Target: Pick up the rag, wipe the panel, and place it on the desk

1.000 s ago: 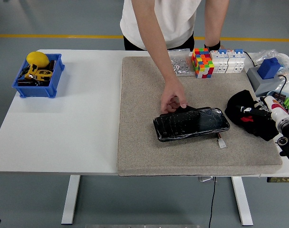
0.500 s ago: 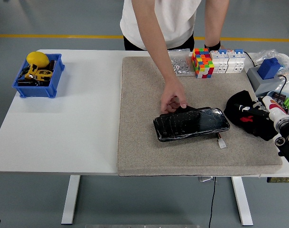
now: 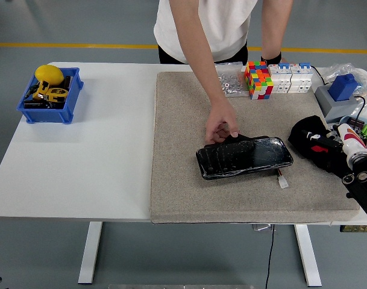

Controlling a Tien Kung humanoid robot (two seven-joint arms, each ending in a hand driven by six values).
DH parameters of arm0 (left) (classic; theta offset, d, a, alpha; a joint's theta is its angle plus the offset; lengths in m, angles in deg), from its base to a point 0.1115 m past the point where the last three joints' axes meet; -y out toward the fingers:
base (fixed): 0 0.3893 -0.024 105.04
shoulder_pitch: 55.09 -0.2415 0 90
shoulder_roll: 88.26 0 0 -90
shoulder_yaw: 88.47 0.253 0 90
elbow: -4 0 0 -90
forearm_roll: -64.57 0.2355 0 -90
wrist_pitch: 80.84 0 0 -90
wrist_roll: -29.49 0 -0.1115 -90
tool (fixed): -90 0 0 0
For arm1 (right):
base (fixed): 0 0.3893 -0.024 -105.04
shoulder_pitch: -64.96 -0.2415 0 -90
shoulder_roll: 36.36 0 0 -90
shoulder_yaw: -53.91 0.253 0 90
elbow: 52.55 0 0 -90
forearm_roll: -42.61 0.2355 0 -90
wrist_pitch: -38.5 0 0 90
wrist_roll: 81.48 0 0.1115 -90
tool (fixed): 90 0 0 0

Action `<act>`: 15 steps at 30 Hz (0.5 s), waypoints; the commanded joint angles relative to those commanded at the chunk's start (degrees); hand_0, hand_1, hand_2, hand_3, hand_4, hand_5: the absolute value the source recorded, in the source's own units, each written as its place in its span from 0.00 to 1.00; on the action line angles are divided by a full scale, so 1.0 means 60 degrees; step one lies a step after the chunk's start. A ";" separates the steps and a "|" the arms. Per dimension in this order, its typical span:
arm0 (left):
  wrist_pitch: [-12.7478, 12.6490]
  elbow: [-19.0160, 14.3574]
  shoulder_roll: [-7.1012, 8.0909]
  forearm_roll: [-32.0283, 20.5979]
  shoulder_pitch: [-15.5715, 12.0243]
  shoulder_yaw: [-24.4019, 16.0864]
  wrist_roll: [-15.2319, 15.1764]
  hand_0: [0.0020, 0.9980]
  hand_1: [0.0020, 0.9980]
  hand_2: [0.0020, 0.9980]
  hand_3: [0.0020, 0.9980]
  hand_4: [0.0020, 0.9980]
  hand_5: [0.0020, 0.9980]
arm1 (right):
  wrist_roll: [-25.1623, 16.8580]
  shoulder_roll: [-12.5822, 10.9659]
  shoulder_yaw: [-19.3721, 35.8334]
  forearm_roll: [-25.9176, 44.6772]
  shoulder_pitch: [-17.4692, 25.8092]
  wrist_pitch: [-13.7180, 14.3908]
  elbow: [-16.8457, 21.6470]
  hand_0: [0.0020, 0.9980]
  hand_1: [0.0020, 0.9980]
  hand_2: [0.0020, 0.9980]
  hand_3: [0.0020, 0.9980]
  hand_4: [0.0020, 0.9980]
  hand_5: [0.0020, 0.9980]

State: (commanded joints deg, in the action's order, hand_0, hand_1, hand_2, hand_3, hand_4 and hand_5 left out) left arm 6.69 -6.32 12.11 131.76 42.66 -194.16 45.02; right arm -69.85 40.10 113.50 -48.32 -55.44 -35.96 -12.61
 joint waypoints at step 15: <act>-0.0001 0.0000 0.0008 -0.0016 0.0001 0.0003 -0.0009 0.68 0.73 0.73 0.61 0.67 0.63 | -0.0070 0.0131 -0.0346 -0.0277 0.0055 -0.0146 -0.0306 0.82 0.82 0.87 0.94 1.00 0.57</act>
State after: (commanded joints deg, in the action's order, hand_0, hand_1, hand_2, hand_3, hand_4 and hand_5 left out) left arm 6.68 -6.32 12.15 131.67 42.67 -194.14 44.96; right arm -70.27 40.89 111.42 -49.98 -55.11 -36.83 -14.45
